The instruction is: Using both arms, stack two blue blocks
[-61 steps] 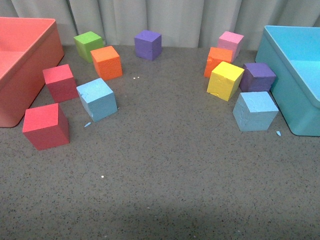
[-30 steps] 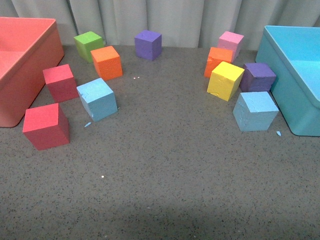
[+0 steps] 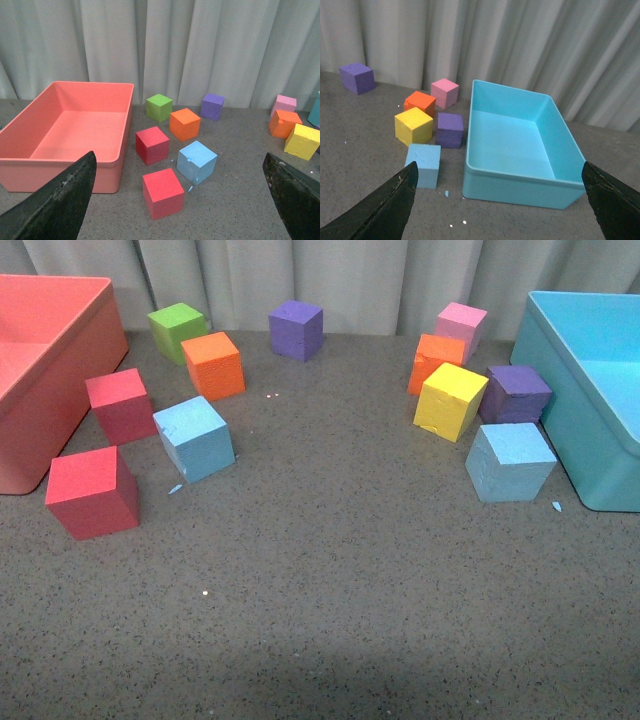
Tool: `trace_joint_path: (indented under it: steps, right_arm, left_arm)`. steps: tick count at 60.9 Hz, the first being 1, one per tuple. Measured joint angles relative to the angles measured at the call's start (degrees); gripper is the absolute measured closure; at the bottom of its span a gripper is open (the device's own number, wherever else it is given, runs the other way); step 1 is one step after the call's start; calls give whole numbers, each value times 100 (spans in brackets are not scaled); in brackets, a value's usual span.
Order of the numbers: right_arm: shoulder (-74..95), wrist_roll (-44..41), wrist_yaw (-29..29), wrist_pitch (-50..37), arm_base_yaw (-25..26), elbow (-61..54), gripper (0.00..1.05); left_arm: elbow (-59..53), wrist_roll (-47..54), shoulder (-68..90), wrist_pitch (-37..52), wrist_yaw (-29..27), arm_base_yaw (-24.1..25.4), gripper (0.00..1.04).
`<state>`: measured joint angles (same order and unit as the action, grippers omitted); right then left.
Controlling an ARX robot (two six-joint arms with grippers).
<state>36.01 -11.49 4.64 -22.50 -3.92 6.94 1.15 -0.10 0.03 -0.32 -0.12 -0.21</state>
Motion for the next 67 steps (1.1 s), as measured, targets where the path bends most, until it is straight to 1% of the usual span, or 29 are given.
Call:
trace_joint_path:
  steps: [3,10,14,22,27,36,49,67]
  right_arm:
    - [863,197,-79,-275,-24,367,9]
    - [2697,717,-216,-184,-96,1281,9]
    - [3982,1056,-166,260,-188,2090,9]
    - [5261,1456,-127,1084,-254,3108,9]
    - [5853,1596,-221,1517,-302,3661,9]
    - [6690,1766,-192,2144,-415,4540,9]
    - [7639,1917,-76,2835,-542,5436,9]
    - [8227,1930,133,2944,-595,5716,9]
  left_arm:
    - [0,0,0,0,0,0,7]
    - [0,0,0,0,0,0,7]
    - [0,0,0,0,0,0,7]
    - [0,0,0,0,0,0,7]
    - [0,2,0,0,-2,0,7]
    - [0,0,0,0,0,0,7]
    - [0,0,0,0,-2,0,7]
    - [0,2,0,0,0,0,7]
